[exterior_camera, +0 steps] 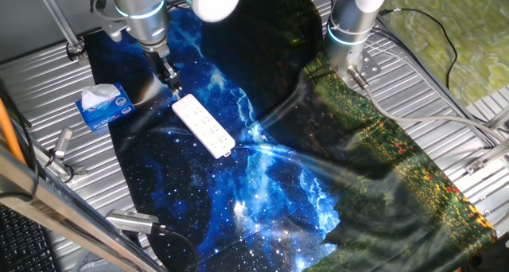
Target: Turn off the power strip by pressing the button
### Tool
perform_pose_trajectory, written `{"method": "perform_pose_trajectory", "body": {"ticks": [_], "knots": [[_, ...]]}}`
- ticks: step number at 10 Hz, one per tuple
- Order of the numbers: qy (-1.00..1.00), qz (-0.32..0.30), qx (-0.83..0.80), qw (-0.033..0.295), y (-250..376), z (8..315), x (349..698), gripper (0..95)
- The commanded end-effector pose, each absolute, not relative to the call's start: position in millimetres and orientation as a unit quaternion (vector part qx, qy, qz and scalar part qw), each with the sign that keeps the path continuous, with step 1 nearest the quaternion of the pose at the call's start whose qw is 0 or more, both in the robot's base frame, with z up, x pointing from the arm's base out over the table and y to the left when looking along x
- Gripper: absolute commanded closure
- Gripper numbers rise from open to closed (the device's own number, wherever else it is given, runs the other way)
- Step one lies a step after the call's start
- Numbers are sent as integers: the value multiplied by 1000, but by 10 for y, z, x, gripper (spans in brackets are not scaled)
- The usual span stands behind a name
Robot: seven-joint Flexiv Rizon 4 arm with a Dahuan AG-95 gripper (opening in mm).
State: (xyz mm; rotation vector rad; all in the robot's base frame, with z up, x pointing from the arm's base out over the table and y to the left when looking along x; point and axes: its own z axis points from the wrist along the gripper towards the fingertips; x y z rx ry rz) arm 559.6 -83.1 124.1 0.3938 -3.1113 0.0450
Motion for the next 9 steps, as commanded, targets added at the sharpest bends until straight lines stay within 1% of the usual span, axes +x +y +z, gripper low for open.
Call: {"method": "perform_pose_trajectory", "body": {"ticks": [1, 3, 4, 9], "knots": [[-990, 13, 138, 38, -652, 1501, 5616, 950], [-987, 15, 151, 42, -453, 1715, 5522, 950], [-987, 25, 154, 45, -408, 1754, 5488, 950], [-987, 24, 152, 45, -368, 1790, 5448, 950]]}}
